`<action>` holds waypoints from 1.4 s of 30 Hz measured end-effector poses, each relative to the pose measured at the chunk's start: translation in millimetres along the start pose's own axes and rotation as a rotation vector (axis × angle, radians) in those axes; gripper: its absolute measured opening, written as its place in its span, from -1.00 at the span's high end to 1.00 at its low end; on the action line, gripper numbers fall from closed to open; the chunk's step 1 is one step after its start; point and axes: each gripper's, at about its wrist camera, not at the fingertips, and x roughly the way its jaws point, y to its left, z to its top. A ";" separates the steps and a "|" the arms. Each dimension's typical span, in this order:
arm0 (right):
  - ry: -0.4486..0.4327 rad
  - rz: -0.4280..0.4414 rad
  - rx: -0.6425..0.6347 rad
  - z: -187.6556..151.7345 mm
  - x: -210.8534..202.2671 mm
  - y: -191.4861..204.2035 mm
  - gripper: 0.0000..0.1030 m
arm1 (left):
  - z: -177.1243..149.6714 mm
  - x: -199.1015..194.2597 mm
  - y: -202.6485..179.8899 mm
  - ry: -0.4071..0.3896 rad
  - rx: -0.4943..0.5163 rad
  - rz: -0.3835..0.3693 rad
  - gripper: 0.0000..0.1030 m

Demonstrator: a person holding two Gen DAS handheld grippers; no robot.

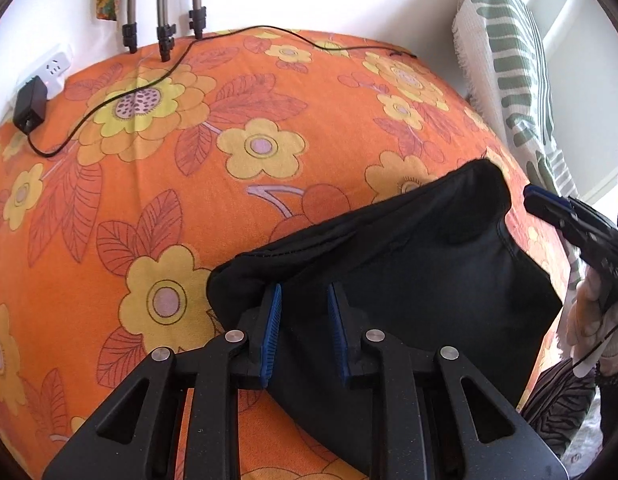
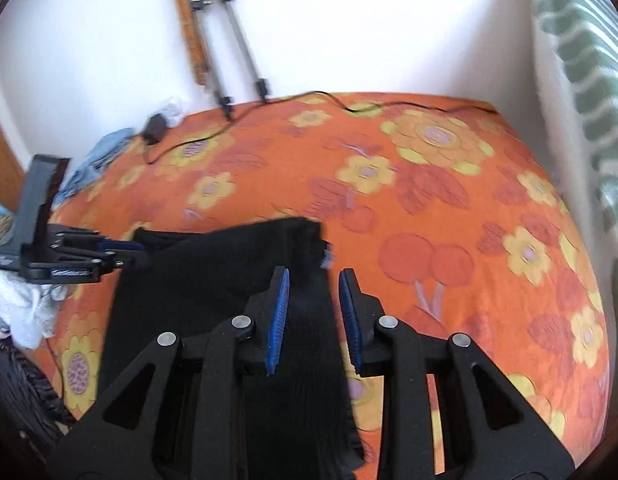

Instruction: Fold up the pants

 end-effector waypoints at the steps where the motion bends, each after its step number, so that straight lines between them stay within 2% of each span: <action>1: -0.002 0.036 -0.028 3.7 1.9 8.2 0.47 | 0.2 -3.1 1.3 -0.009 -0.007 0.002 0.56; 3: 0.000 0.073 -0.096 9.5 9.0 23.4 0.46 | 1.1 -8.1 4.2 -0.022 -0.022 0.004 0.56; 6: 0.048 0.027 -0.159 15.9 28.4 34.9 0.46 | 2.2 -15.0 7.9 -0.043 -0.029 0.032 0.56; 9: 0.112 -0.008 -0.117 23.1 51.4 22.0 0.46 | 0.1 -22.2 15.3 -0.054 -0.046 0.054 0.56; 12: 0.119 -0.021 -0.057 28.7 57.4 3.1 0.45 | -5.4 -29.9 27.0 -0.062 -0.091 0.066 0.49; 15: 0.106 0.031 0.012 31.5 48.5 -15.3 0.14 | -15.4 -36.8 35.8 -0.066 -0.153 0.054 0.27; 17: 0.100 0.041 0.021 31.1 39.4 -24.1 -0.16 | -25.9 -41.1 39.0 -0.064 -0.197 0.020 0.24; 19: 0.125 0.062 0.011 28.0 32.9 -34.1 -0.32 | -33.0 -42.8 36.4 -0.060 -0.210 0.005 0.22; 22: 0.190 0.118 0.012 22.6 34.3 -47.4 -0.33 | -43.3 -40.5 30.2 -0.050 -0.234 -0.030 0.04; 24: 0.240 0.190 0.030 16.4 38.5 -57.9 -0.33 | -49.3 -34.2 25.8 -0.034 -0.253 -0.057 0.03; 28: 0.282 0.251 0.028 5.8 48.6 -65.1 -0.33 | -57.1 -21.8 20.1 -0.016 -0.275 -0.069 0.03; 31: 0.285 0.287 0.039 1.5 57.2 -65.3 -0.33 | -55.8 -21.2 16.8 -0.040 -0.258 -0.040 0.03; 36: 0.286 0.284 -0.002 -0.1 70.8 -56.7 -0.33 | -52.9 -17.9 15.2 -0.056 -0.249 -0.018 0.03; 42: 0.235 0.294 -0.044 2.6 75.9 -50.7 -0.36 | -50.0 -12.5 7.5 -0.087 -0.197 0.036 0.03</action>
